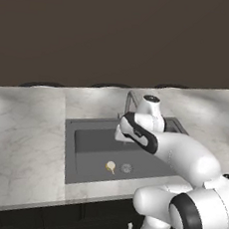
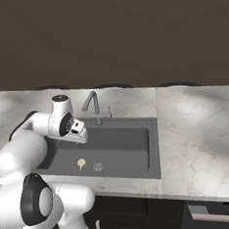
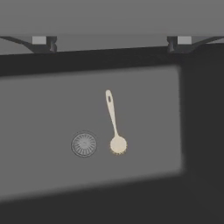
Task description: Pick up the dish brush and dish brush from the sink, and place them back in the cabinet, and close the cabinet door.
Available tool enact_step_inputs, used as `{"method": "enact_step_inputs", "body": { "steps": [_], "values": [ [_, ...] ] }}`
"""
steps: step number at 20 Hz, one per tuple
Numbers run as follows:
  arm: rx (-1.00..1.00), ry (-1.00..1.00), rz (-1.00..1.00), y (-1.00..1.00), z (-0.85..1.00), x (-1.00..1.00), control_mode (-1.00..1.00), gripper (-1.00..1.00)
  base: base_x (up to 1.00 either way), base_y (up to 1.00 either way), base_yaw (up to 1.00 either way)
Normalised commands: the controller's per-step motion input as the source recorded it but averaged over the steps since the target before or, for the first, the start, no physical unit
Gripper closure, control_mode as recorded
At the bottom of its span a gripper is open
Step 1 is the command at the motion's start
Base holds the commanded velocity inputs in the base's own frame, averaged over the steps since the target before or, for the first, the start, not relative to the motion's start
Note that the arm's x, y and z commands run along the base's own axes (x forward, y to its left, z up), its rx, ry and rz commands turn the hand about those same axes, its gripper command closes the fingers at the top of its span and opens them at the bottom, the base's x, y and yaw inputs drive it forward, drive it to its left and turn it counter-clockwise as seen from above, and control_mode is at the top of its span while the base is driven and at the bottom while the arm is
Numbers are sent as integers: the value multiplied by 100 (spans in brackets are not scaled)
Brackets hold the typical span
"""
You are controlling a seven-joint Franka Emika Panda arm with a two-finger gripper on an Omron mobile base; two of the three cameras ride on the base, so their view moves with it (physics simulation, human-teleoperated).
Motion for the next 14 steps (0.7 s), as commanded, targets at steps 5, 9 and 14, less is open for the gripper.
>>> {"method": "enact_step_inputs", "body": {
  "steps": [5,9,14],
  "values": [
    [0,7,0,10,-25,0,-100,-100,0,0,0],
    [0,6,0,9,-30,0,-100,-100,0,0,0],
    [0,6,0,7,-27,1,-100,-100,0,0,0]
  ]
}}
